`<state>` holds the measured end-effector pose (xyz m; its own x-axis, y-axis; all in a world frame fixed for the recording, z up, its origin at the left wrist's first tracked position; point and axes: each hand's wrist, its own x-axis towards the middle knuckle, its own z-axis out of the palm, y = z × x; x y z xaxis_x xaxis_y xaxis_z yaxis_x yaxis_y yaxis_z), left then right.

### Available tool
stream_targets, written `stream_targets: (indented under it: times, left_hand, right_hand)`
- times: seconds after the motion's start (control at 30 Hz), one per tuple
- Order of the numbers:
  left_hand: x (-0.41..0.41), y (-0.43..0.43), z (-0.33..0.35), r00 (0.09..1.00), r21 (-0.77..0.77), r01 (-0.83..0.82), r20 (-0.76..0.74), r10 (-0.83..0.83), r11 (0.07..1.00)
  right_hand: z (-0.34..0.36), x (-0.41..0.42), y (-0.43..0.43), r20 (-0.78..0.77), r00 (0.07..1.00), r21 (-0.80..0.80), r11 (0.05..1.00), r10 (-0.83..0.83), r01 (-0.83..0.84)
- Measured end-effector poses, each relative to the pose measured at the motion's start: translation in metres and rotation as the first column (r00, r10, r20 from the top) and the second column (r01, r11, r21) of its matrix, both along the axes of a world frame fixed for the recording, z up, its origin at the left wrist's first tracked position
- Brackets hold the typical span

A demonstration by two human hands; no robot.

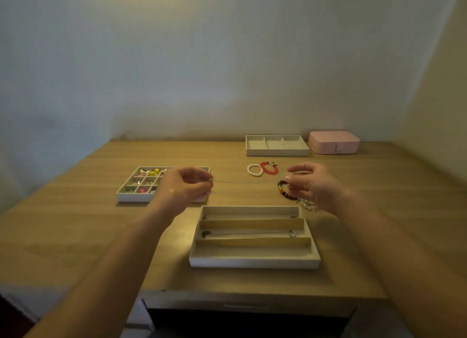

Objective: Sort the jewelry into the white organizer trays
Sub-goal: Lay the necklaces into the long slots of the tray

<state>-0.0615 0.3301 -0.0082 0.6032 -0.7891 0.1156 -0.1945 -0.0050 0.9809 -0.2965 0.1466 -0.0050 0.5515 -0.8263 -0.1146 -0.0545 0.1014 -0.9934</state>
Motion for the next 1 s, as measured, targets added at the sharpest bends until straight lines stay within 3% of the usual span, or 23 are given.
stream_targets:
  times: [0.1, 0.23, 0.5, 0.67, 1.0]
  left_hand:
    - [-0.005, 0.020, 0.000, 0.997, 0.033, 0.024, 0.077, -0.026, 0.999]
    - [-0.017, 0.049, -0.001, 0.974, 0.154, 0.095, 0.190, -0.123, 0.984]
    - [-0.034, 0.068, -0.005, 0.902, 0.323, 0.127, 0.356, -0.245, 0.938]
    - [-0.035, 0.067, -0.013, 0.819, 0.366, 0.066, 0.512, -0.260, 0.928]
    - [-0.039, 0.065, -0.021, 0.700, 0.412, -0.018, 0.656, -0.283, 0.911]
  right_hand:
    - [0.008, -0.018, 0.014, -0.136, 0.984, -0.069, 0.990, 0.114, -0.124]
    - [0.014, -0.039, 0.038, -0.376, 0.897, -0.141, 0.943, 0.230, -0.301]
    - [0.018, -0.052, 0.066, -0.688, 0.691, -0.220, 0.844, 0.220, -0.488]
    - [0.014, -0.053, 0.072, -0.783, 0.611, -0.288, 0.800, 0.120, -0.526]
    - [0.006, -0.045, 0.079, -0.826, 0.563, -0.355, 0.752, 0.025, -0.555]
